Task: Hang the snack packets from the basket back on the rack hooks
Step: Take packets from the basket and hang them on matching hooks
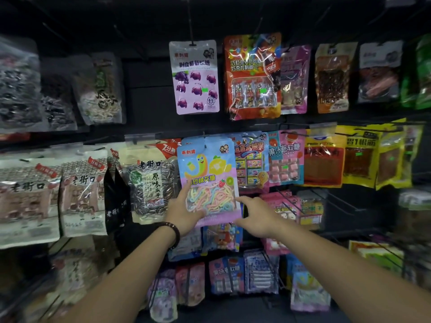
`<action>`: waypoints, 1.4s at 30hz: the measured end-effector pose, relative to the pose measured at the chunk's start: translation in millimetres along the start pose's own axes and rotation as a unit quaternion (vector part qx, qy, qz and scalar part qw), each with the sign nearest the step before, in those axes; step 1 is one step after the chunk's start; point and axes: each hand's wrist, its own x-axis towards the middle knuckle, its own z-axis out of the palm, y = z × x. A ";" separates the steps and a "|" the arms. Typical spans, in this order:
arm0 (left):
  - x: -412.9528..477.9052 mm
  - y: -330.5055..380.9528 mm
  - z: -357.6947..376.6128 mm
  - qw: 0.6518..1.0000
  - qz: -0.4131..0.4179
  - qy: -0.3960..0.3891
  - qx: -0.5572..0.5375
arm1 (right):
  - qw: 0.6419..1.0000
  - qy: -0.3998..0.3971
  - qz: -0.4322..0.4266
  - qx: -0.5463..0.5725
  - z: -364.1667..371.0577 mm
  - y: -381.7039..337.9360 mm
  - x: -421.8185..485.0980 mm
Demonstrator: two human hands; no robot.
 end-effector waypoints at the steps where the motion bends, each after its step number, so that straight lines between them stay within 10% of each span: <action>1: -9.5 -3.4 2.8 1.000 -0.001 0.002 0.004 | 1.000 -0.007 0.004 -0.004 3.8 4.3 -10.5; 15: -223.3 -144.4 117.5 0.950 -0.128 -0.229 0.169 | 0.975 -0.160 0.133 0.084 190.5 121.9 -144.2; 27: -288.8 -321.2 249.0 0.849 -0.389 -0.340 0.111 | 0.873 -0.406 0.269 0.030 376.4 232.9 -180.8; 42: -271.5 -371.3 345.5 0.760 -0.617 -0.203 -0.002 | 0.873 -0.398 0.274 0.066 385.4 260.8 -163.2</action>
